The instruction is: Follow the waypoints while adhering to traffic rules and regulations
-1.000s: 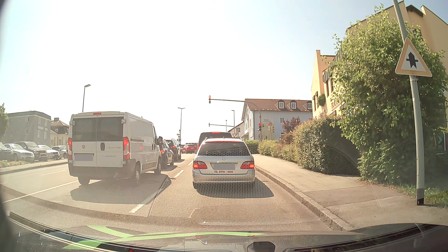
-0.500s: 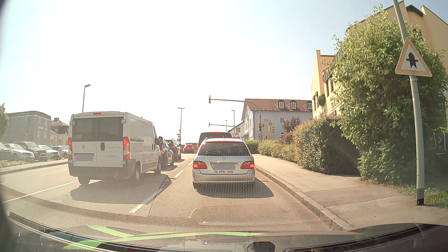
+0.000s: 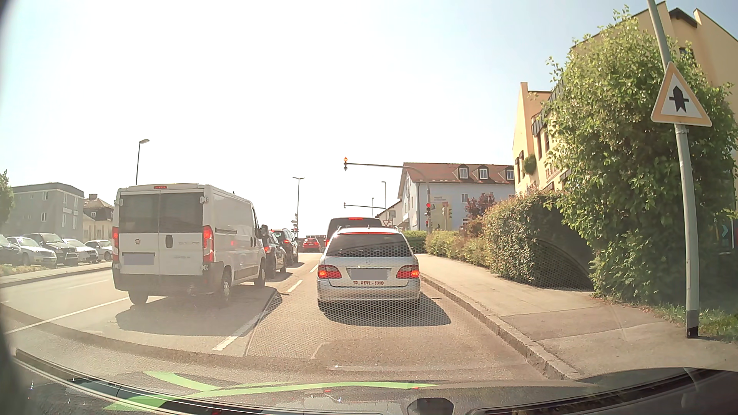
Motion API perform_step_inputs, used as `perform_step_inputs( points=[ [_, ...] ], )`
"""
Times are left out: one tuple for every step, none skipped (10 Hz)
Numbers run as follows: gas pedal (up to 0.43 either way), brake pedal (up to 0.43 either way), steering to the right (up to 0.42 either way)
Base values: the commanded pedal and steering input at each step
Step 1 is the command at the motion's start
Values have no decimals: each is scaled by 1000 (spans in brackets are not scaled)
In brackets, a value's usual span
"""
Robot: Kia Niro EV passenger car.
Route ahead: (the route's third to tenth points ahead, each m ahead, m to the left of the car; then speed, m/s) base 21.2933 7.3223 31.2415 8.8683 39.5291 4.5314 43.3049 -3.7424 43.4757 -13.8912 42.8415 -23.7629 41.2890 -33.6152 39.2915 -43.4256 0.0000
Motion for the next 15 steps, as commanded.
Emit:
perform_step_inputs(
  points=[
    [0, 207, -14],
    [0, 207, -14],
    [0, 207, -14],
    [0, 207, -15],
    [0, 207, -14],
    [0, 207, -15],
    [0, 207, -15],
    [0, 207, -15],
    [0, 207, -15],
    [0, 207, -15],
    [0, 207, -15],
    [0, 207, -15],
    [0, 207, -14],
    [0, 207, -15],
    [0, 207, -14]
  ],
)
